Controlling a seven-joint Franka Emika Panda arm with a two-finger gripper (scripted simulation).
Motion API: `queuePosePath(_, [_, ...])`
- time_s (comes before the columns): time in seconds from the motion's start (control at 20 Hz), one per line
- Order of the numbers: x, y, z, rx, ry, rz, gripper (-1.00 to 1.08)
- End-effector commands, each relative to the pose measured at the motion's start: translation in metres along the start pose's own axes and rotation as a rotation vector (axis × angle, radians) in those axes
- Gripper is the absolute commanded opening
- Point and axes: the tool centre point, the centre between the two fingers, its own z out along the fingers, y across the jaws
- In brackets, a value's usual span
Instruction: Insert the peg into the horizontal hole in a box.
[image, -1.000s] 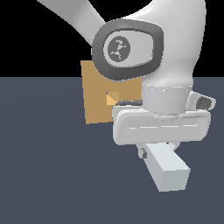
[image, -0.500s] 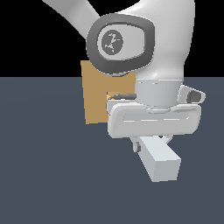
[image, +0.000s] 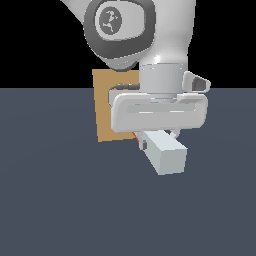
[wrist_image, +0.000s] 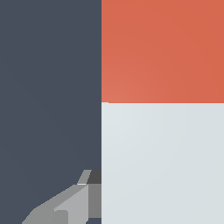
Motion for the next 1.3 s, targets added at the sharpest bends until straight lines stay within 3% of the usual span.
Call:
queuePosePath(0.0, [0.008, -0.004, -0.013, -0.006, -0.002, -0.017, -1.00])
queuePosePath(0.4, [0.022, -0.013, -0.030, -0.006, -0.002, -0.046, -1.00])
queuePosePath(1.25, [0.026, -0.013, -0.031, -0.005, 0.000, -0.047, -1.00])
